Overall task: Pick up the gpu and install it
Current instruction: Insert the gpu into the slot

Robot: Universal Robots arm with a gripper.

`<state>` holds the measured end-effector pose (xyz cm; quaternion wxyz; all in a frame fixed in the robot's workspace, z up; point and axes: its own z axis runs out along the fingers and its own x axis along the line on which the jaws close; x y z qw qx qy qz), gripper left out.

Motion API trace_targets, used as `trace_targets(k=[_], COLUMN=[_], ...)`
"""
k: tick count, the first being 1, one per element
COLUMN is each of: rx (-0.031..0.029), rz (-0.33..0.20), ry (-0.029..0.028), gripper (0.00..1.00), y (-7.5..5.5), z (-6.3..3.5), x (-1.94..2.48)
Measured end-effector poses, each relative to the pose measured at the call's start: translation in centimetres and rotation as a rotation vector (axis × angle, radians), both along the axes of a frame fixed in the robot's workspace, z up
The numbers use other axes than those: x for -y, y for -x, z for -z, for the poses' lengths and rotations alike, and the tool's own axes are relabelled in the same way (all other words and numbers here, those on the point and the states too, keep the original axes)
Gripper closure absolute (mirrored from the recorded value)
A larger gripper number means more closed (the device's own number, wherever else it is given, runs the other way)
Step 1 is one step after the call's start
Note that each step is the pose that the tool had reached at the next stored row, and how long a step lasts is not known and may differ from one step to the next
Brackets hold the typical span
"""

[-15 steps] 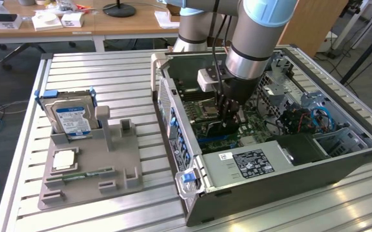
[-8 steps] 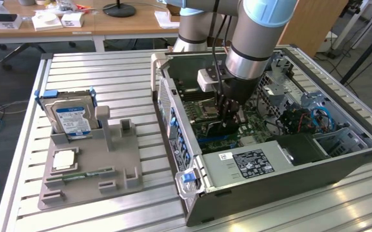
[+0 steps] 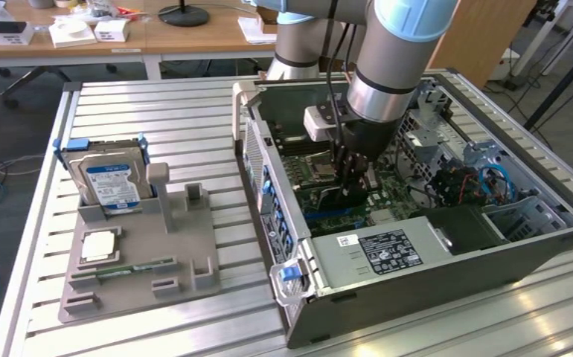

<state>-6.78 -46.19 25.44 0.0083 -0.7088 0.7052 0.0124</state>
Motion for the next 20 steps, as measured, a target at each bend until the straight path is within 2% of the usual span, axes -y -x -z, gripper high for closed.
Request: trace_targets(k=[20], rx=[0.0001], rz=[0.0], ry=[-0.0001], gripper=[0.74], y=[0.0], z=[0.21], x=[0.0])
